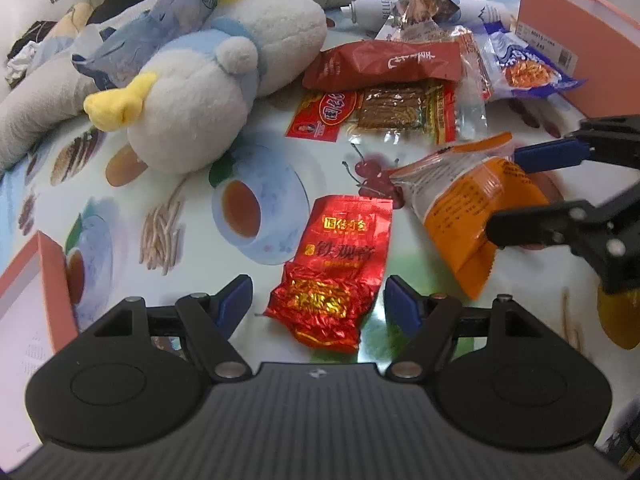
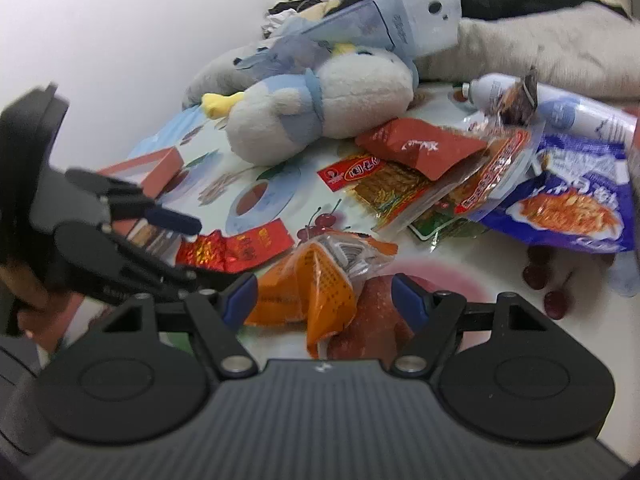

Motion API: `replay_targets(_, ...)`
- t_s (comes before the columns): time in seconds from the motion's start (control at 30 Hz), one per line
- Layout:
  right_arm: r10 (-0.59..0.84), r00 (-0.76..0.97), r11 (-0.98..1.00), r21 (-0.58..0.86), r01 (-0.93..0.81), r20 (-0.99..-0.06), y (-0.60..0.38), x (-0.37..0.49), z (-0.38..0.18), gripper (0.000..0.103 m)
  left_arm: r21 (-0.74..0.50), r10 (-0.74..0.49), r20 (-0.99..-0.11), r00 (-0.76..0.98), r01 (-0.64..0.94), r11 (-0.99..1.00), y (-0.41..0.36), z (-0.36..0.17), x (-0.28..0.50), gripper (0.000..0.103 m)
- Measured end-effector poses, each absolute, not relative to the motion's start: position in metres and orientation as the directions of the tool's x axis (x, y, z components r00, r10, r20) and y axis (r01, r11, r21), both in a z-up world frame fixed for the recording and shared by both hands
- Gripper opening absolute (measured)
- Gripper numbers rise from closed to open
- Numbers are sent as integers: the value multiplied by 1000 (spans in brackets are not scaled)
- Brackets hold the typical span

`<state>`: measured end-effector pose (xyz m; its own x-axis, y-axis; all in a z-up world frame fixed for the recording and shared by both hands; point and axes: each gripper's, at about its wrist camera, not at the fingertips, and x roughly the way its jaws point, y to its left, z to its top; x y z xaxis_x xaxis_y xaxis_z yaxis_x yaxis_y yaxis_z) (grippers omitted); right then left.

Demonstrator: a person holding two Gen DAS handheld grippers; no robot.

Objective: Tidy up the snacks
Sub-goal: 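Grasp the red tea packet with the left gripper while the right grasps the orange bag, then lift the red tea packet with the left gripper while the right lifts the orange bag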

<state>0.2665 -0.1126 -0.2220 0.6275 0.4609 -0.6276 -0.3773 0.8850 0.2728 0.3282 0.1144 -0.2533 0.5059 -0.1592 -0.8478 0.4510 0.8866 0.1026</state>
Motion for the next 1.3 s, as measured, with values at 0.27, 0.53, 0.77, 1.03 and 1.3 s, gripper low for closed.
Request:
replay_targets(0.27, 480, 610, 877, 353, -326, -630, -109, 284, -229, 75, 22, -203, -842, 500, 407, 913, 126, -254, 328, 65)
replay_targets(0.53, 476, 580, 879, 370, -300, -661, -109, 289, -235, 55, 45, -157, -836, 527, 350, 936, 120, -253, 320, 60)
replay_targets(0.77, 456, 592, 890, 327, -318, -665, -117, 280, -227, 51, 28, -115, -834, 539, 250, 968, 116, -246, 309, 59)
replay_targets(1.03, 412, 623, 908, 246, -339, -664, -122, 263, -219, 50, -16, -67, -843, 533, 101, 995, 113, -240, 299, 59)
replay_targets(1.3, 373, 670, 921, 167, -353, -642, -128, 242, -201, 49, -54, -24, -831, 556, -38, 998, 107, -220, 282, 59)
